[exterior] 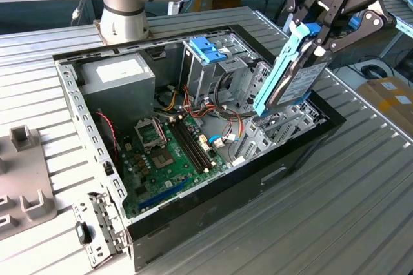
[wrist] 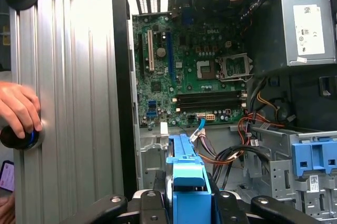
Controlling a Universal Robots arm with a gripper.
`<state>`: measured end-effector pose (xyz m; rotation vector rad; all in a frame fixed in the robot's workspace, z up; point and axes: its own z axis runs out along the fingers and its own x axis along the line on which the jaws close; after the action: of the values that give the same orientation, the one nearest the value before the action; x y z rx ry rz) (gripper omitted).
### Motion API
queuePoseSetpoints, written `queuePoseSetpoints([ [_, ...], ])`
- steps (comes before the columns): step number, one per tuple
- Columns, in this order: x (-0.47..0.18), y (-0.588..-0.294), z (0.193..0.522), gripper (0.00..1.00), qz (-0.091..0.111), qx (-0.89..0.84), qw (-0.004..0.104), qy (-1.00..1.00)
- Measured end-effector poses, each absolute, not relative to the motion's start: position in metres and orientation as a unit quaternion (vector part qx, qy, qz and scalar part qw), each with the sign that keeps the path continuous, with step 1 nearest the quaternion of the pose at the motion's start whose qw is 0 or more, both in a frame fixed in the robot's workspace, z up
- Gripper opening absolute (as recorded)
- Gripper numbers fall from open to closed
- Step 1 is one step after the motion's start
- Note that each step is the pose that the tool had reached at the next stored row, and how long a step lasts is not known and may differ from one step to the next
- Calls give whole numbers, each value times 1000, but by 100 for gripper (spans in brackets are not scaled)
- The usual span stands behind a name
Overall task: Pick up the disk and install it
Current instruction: 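Pick up the disk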
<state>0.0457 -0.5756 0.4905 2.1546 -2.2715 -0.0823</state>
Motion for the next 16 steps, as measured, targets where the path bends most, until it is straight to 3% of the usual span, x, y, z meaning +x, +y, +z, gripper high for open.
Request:
queuePoseSetpoints([
  [16,56,-576,490,37,-26,688,5,-725],
])
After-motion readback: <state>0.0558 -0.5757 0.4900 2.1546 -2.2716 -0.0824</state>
